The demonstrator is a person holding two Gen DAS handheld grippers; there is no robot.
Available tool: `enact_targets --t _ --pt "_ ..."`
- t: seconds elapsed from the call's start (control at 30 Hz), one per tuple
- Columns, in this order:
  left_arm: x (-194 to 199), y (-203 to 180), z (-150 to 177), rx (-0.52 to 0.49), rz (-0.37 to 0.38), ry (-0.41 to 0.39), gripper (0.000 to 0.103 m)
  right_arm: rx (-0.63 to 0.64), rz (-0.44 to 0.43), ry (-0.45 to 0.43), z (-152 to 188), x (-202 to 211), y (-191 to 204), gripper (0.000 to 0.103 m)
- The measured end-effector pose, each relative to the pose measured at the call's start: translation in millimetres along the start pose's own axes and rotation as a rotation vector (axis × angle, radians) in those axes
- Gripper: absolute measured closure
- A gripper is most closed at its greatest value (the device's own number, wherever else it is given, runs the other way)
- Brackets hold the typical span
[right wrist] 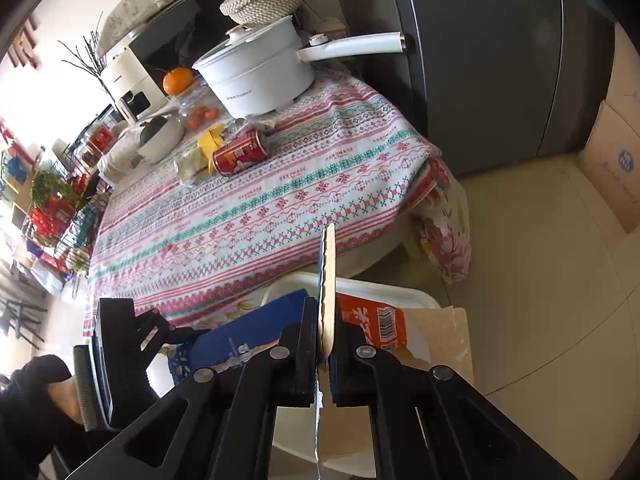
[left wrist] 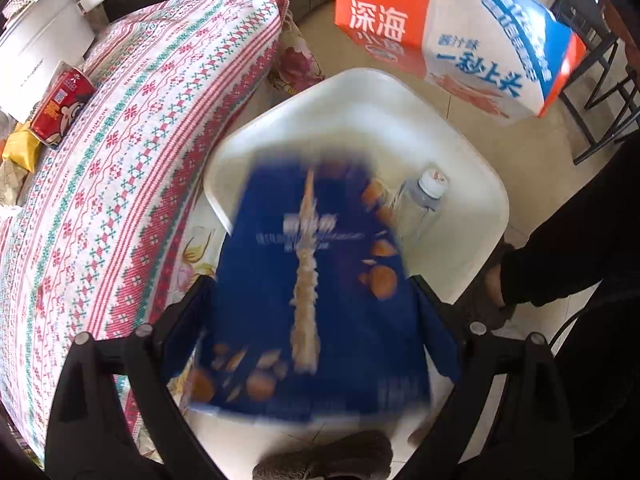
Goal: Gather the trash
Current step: 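Carry the blue box with the left tool while the right tool carries the paper bag into the bin, then grasp the crumpled foil wrapper with the left tool while the right tool reaches toward the red can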
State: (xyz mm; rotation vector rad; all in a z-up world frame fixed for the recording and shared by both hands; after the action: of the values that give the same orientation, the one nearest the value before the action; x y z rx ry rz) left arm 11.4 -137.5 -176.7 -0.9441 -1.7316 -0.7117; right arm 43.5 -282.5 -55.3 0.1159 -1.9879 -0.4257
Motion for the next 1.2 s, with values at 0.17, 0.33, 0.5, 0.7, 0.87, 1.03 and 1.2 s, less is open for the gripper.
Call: enact_targets --t 0.17,0.33,0.5,0.7,0.87,1.03,1.2 --pt "10 6 -2 0.031 0.025 -0.033 0.008 0.0 -0.003 0.007 0 -1 1 0.097" --pt "29 24 2 0.068 -0.003 -0.082 0.008 0.009 -0.006 0.024 1 -6 5 0.097" --pt "41 48 8 0.13 -0.056 -0.106 0.008 0.018 -0.017 0.058 5 -15 12 0.096" --pt "46 68 14 0.194 -0.092 -0.107 0.008 -0.017 -0.024 0.101 6 -25 15 0.065" --pt "48 79 20 0.208 -0.124 -0.099 0.008 -0.053 -0.041 0.099 4 -23 17 0.034" --pt "50 96 27 0.259 -0.173 -0.089 0.008 -0.042 -0.007 0.105 2 -28 19 0.031" --pt "56 131 35 0.383 -0.242 -0.092 0.008 -0.023 0.04 0.114 -1 -37 23 0.028"
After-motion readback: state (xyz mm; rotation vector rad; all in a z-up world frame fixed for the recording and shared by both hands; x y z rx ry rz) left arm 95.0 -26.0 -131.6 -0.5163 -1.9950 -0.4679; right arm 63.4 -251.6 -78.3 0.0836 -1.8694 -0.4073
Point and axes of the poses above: each gripper's, at about its wrist camera, not at the fingertips, and x roughly against the way its jaws point, y to its left, z to its underside, the point moved 4 cm from there along -x, roughly the way its jaws point, and after that the axes turned 7 degrees about -x, right-handed, at the moved point
